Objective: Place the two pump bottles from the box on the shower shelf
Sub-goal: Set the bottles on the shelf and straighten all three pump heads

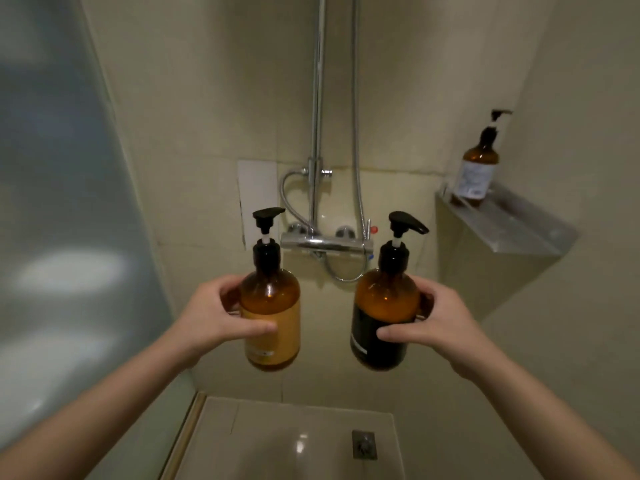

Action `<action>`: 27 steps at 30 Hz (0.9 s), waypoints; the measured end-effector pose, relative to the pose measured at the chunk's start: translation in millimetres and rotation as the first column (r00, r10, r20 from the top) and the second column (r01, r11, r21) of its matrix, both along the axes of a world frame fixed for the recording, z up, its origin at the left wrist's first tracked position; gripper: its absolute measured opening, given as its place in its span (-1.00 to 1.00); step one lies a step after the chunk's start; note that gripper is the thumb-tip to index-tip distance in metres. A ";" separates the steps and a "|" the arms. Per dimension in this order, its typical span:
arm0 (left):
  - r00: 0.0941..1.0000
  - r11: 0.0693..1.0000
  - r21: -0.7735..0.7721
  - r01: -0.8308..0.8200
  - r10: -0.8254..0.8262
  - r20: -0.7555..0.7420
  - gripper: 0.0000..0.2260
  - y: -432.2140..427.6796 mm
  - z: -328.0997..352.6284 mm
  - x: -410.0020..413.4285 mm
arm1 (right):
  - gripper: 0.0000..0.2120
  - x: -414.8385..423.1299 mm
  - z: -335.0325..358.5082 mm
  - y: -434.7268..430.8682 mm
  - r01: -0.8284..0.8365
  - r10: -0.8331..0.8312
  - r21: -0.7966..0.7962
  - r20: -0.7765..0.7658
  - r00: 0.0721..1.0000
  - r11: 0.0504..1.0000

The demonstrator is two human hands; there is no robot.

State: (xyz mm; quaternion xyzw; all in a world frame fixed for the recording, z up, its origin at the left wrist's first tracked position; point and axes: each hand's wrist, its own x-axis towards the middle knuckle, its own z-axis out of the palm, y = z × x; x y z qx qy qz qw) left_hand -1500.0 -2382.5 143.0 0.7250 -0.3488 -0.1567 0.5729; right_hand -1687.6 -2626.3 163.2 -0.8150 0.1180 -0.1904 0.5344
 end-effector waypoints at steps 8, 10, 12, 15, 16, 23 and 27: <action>0.997 0.998 -0.031 0.053 -0.052 0.054 -0.52 16.3 99.0 -13.8 | -0.52 -22.1 89.4 25.3 0.053 -0.055 0.036 0.052 0.997 0.998; 0.996 0.997 -0.032 0.071 -0.069 0.057 -0.51 20.7 108.0 -13.4 | -0.52 -27.0 96.9 31.3 0.071 -0.072 0.025 0.050 0.996 0.997; 0.996 0.996 -0.033 0.080 -0.079 0.053 -0.49 23.6 111.9 -11.2 | -0.48 -31.3 101.7 36.2 0.090 -0.090 0.017 0.044 0.995 0.996; 0.992 0.993 -0.025 0.116 -0.114 0.059 -0.54 23.4 117.1 -8.1 | -0.45 -37.9 105.4 44.0 0.130 -0.131 0.011 0.046 0.990 0.991; 0.988 0.990 -0.017 0.137 -0.135 0.069 -0.57 21.6 119.4 -7.6 | -0.46 -40.0 105.4 46.4 0.142 -0.142 0.007 0.047 0.989 0.990; 0.974 0.976 -0.040 0.213 -0.209 0.082 -0.53 -7.7 129.8 4.2 | -0.53 -46.5 107.4 47.7 0.234 -0.234 -0.002 0.022 0.972 0.972; 0.959 0.962 -0.050 0.268 -0.262 0.105 -0.50 -33.7 134.6 11.8 | -0.55 -43.5 110.4 34.8 0.284 -0.285 0.012 0.012 0.959 0.959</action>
